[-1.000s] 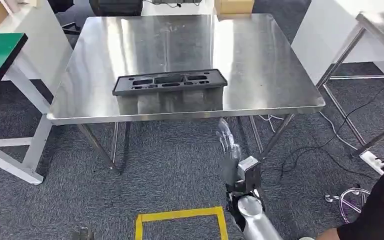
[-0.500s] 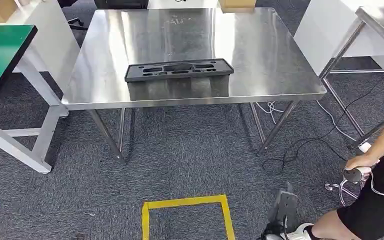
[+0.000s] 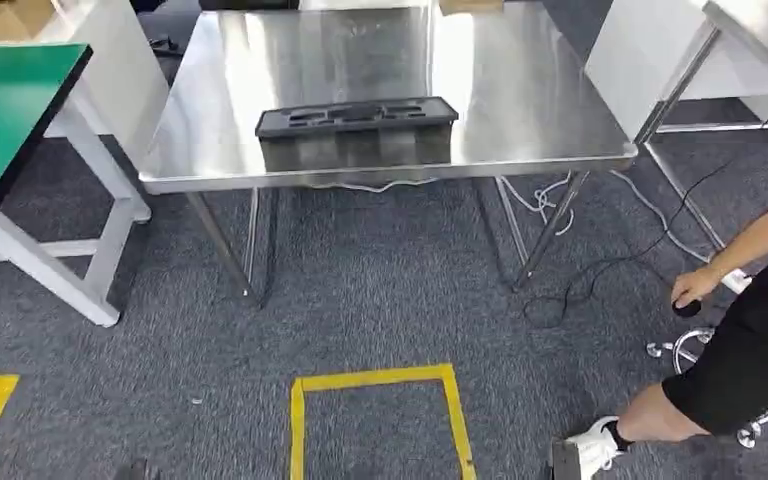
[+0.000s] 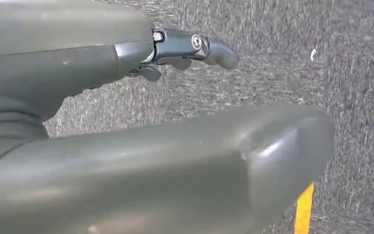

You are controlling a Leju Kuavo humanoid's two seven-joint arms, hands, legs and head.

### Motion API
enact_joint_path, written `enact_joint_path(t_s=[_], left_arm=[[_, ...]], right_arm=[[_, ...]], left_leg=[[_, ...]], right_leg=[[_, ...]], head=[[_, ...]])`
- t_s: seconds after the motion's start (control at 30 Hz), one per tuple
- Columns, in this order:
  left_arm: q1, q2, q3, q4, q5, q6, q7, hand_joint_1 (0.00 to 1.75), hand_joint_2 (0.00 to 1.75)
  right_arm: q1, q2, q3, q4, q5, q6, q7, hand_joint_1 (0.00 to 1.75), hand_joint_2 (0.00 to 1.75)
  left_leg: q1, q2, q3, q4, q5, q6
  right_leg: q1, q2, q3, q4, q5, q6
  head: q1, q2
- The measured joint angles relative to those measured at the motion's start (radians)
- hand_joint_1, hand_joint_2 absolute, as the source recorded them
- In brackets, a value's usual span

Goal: Take the parts from the cabinet and place them on the table.

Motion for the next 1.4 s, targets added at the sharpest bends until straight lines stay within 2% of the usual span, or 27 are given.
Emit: enact_joint_path(t_s=[0.03, 0.07, 0.13, 0.17, 0.23, 0.3, 0.37, 0.43, 0.5, 0.53, 0.57, 0.6, 0.67, 0.73, 0.8, 0.83, 0.87, 0.9, 0.97, 1.03, 1.1, 1.13, 1.17, 1.2, 1.27, 1.33, 1.4], left_arm=[[-0.002, 0.009, 0.005, 0.000, 0.001, -0.002, 0.009, 0.00, 0.00], [-0.005, 0.018, 0.009, 0.000, 0.002, -0.007, 0.021, 0.00, 0.00], [-0.018, 0.035, 0.016, 0.000, 0.004, -0.010, 0.042, 0.00, 0.00], [-0.021, 0.039, 0.017, 0.000, -0.010, -0.007, 0.038, 0.00, 0.00], [-0.011, 0.021, 0.014, 0.000, -0.040, 0.037, -0.011, 0.00, 0.00], [-0.001, 0.001, 0.015, 0.000, -0.041, 0.067, -0.045, 0.00, 0.00], [0.003, -0.016, 0.016, 0.001, -0.034, 0.069, -0.057, 0.00, 0.00], [0.007, -0.028, 0.015, 0.002, -0.034, 0.071, -0.062, 0.00, 0.00], [0.011, -0.037, 0.016, 0.002, -0.032, 0.076, -0.066, 0.00, 0.00], [0.009, -0.043, 0.016, 0.002, -0.031, 0.075, -0.066, 0.00, 0.00], [0.009, -0.045, 0.016, 0.002, -0.031, 0.072, -0.068, 0.00, 0.00], [0.009, -0.047, 0.016, 0.002, -0.030, 0.066, -0.068, 0.00, 0.00], [0.009, -0.052, 0.016, 0.002, -0.030, 0.064, -0.067, 0.00, 0.00], [0.009, -0.057, 0.016, 0.002, -0.031, 0.061, -0.067, 0.00, 0.00], [0.009, -0.064, 0.016, 0.002, -0.033, 0.061, -0.069, 0.00, 0.00], [0.007, -0.065, 0.016, 0.001, -0.033, 0.060, -0.070, 0.00, 0.00], [0.008, -0.065, 0.016, 0.000, -0.033, 0.059, -0.071, 0.00, 0.00], [0.006, -0.067, 0.016, -0.001, -0.033, 0.060, -0.073, 0.00, 0.00], [0.003, -0.067, 0.016, -0.001, -0.034, 0.058, -0.075, 0.00, 0.00], [0.008, -0.067, 0.016, -0.001, -0.034, 0.052, -0.076, 0.00, 0.00], [0.013, -0.068, 0.016, -0.001, -0.032, 0.047, -0.078, 0.00, 0.00], [0.013, -0.068, 0.016, -0.001, -0.032, 0.047, -0.080, 0.00, 0.00], [0.012, -0.068, 0.016, -0.001, -0.032, 0.047, -0.080, 0.00, 0.00], [0.012, -0.068, 0.016, -0.001, -0.032, 0.046, -0.081, 0.00, 0.00], [0.012, -0.068, 0.016, -0.001, -0.034, 0.040, -0.084, 0.00, 0.00], [0.008, -0.068, 0.016, -0.002, -0.036, 0.032, -0.084, 0.00, 0.00], [0.001, -0.063, 0.016, -0.009, -0.040, 0.030, -0.083, 0.00, 0.00]], right_arm=[[0.004, 0.000, 0.009, 0.009, 0.018, -0.001, 0.027, 0.00, 0.00], [0.010, 0.000, 0.023, 0.016, 0.039, -0.002, 0.056, 0.00, 0.00], [0.019, 0.000, 0.054, 0.030, 0.090, -0.009, 0.102, 0.00, 0.00], [0.022, 0.001, 0.069, 0.037, 0.105, -0.018, 0.130, 0.00, 0.00], [0.036, 0.005, 0.092, 0.048, 0.119, -0.037, 0.156, 0.00, 0.00], [0.050, 0.006, 0.112, 0.056, 0.135, -0.041, 0.165, 0.00, 0.00], [0.054, 0.010, 0.132, 0.060, 0.153, -0.044, 0.168, 0.00, 0.00], [0.049, 0.012, 0.148, 0.064, 0.165, -0.045, 0.168, 0.00, 0.00], [0.052, 0.013, 0.160, 0.066, 0.173, -0.046, 0.170, 0.00, 0.00], [0.049, 0.009, 0.166, 0.069, 0.176, -0.047, 0.169, 0.00, 0.00], [0.049, 0.010, 0.172, 0.070, 0.181, -0.047, 0.170, 0.00, 0.00], [0.049, 0.010, 0.176, 0.070, 0.185, -0.047, 0.170, 0.00, 0.00], [0.043, 0.007, 0.182, 0.070, 0.189, -0.047, 0.170, 0.00, 0.00], [0.037, 0.006, 0.190, 0.070, 0.193, -0.049, 0.170, 0.00, 0.00], [0.033, 0.004, 0.195, 0.070, 0.194, -0.051, 0.176, 0.00, 0.00], [0.030, 0.004, 0.196, 0.070, 0.196, -0.051, 0.178, 0.00, 0.00], [0.026, 0.005, 0.197, 0.070, 0.196, -0.051, 0.180, 0.00, 0.00], [0.025, 0.005, 0.198, 0.070, 0.196, -0.051, 0.182, 0.00, 0.00], [0.027, 0.006, 0.201, 0.072, 0.196, -0.051, 0.189, 0.00, 0.00], [0.032, 0.008, 0.202, 0.076, 0.193, -0.051, 0.196, 0.00, 0.00], [0.039, 0.007, 0.202, 0.077, 0.191, -0.051, 0.202, 0.00, 0.00], [0.040, 0.007, 0.202, 0.077, 0.191, -0.051, 0.202, 0.00, 0.00], [0.041, 0.007, 0.202, 0.077, 0.191, -0.051, 0.202, 0.00, 0.00], [0.042, 0.008, 0.202, 0.078, 0.191, -0.051, 0.203, 0.00, 0.00], [0.044, 0.008, 0.202, 0.079, 0.186, -0.051, 0.218, 0.00, 0.00], [0.045, 0.007, 0.202, 0.080, 0.183, -0.051, 0.220, 0.00, 0.00], [0.043, 0.014, 0.202, 0.080, 0.182, -0.051, 0.219, 0.00, 0.00]], left_leg=[[0.002, 0.003, -0.011, 0.026, -0.053, -0.004], [0.006, 0.005, -0.026, 0.085, -0.129, -0.007], [0.006, 0.003, -0.062, 0.251, -0.244, -0.018], [0.007, 0.003, -0.068, 0.314, -0.263, -0.022], [0.009, 0.003, -0.015, 0.311, -0.219, -0.023], [0.011, 0.003, 0.108, 0.172, -0.168, -0.018], [0.005, 0.000, 0.209, 0.014, -0.229, -0.007], [-0.002, 0.001, 0.197, 0.014, -0.226, 0.006], [-0.004, 0.005, 0.184, -0.004, -0.196, 0.034], [-0.002, 0.012, 0.172, -0.014, -0.176, 0.041], [-0.001, 0.010, 0.156, -0.017, -0.160, 0.055], [-0.002, 0.010, 0.141, -0.017, -0.150, 0.053], [-0.004, 0.011, 0.104, -0.015, -0.120, 0.052], [-0.004, 0.014, 0.073, -0.014, -0.090, 0.047], [-0.003, 0.015, 0.037, -0.012, -0.062, 0.037], [-0.003, 0.014, 0.025, -0.009, -0.048, 0.029], [-0.007, 0.014, 0.017, -0.008, -0.040, 0.023], [-0.009, 0.015, 0.016, -0.006, -0.028, 0.015], [-0.006, 0.015, 0.020, -0.018, -0.008, 0.006], [0.006, 0.013, 0.014, -0.016, -0.006, -0.005], [0.009, 0.013, -0.015, 0.087, -0.147, -0.011], [0.009, 0.012, -0.035, 0.173, -0.212, -0.015], [0.009, 0.012, -0.051, 0.257, -0.255, -0.018], [0.008, 0.012, -0.056, 0.315, -0.266, -0.019], [0.007, 0.012, -0.008, 0.299, -0.222, -0.011], [0.001, 0.010, 0.124, 0.128, -0.178, 0.014], [-0.008, 0.009, 0.198, 0.006, -0.207, 0.041]], right_leg=[[0.002, -0.003, -0.007, 0.001, 0.010, -0.007], [0.003, -0.005, -0.019, 0.001, 0.023, -0.028], [0.011, -0.007, -0.043, 0.002, 0.049, -0.034], [0.014, -0.008, -0.061, 0.004, 0.062, -0.033], [0.015, -0.008, -0.093, 0.008, 0.084, -0.027], [0.013, -0.006, -0.121, 0.020, 0.098, -0.017], [0.020, -0.005, -0.139, 0.032, 0.112, -0.002], [0.020, -0.008, -0.139, 0.026, 0.127, 0.012], [0.029, -0.007, -0.144, 0.010, 0.152, 0.031], [0.020, -0.005, -0.157, 0.033, 0.121, 0.025], [0.020, -0.003, -0.178, 0.082, 0.058, 0.010], [0.018, -0.002, -0.201, 0.143, 0.003, 0.000], [0.014, -0.001, -0.226, 0.291, -0.074, 0.003], [0.011, -0.001, -0.196, 0.334, -0.037, 0.035], [0.006, -0.001, -0.102, 0.238, 0.022, 0.058], [0.003, -0.001, -0.020, 0.135, 0.017, 0.054], [0.001, 0.000, 0.041, 0.044, -0.028, 0.042], [0.021, 0.007, 0.079, -0.039, -0.055, 0.024], [0.024, 0.004, 0.066, -0.028, -0.045, 0.011], [0.005, -0.002, 0.056, -0.027, -0.026, -0.014], [0.014, -0.007, 0.035, -0.026, -0.004, -0.040], [0.018, -0.008, 0.021, -0.025, 0.007, -0.045], [0.024, -0.008, 0.007, -0.024, 0.018, -0.046], [0.028, -0.008, 0.000, -0.020, 0.028, -0.046], [0.034, -0.006, -0.029, -0.007, 0.040, -0.042], [0.042, -0.004, -0.049, 0.007, 0.046, -0.040], [0.046, -0.006, -0.059, 0.013, 0.058, -0.029]], head=[[-0.001, 0.000], [-0.003, 0.000], [-0.006, 0.000], [-0.006, 0.000], [-0.006, 0.000], [-0.008, 0.000], [-0.008, 0.000], [0.001, 0.000], [0.000, 0.000], [-0.003, 0.000], [0.002, 0.000], [0.008, 0.000], [0.011, 0.000], [0.013, 0.000], [0.013, 0.000], [0.014, 0.000], [0.014, 0.000], [0.016, 0.000], [0.003, 0.000], [-0.003, 0.000], [-0.006, 0.000], [-0.007, 0.000], [-0.006, 0.000], [-0.006, 0.000], [-0.007, 0.000], [-0.007, 0.000], [-0.003, 0.000]])
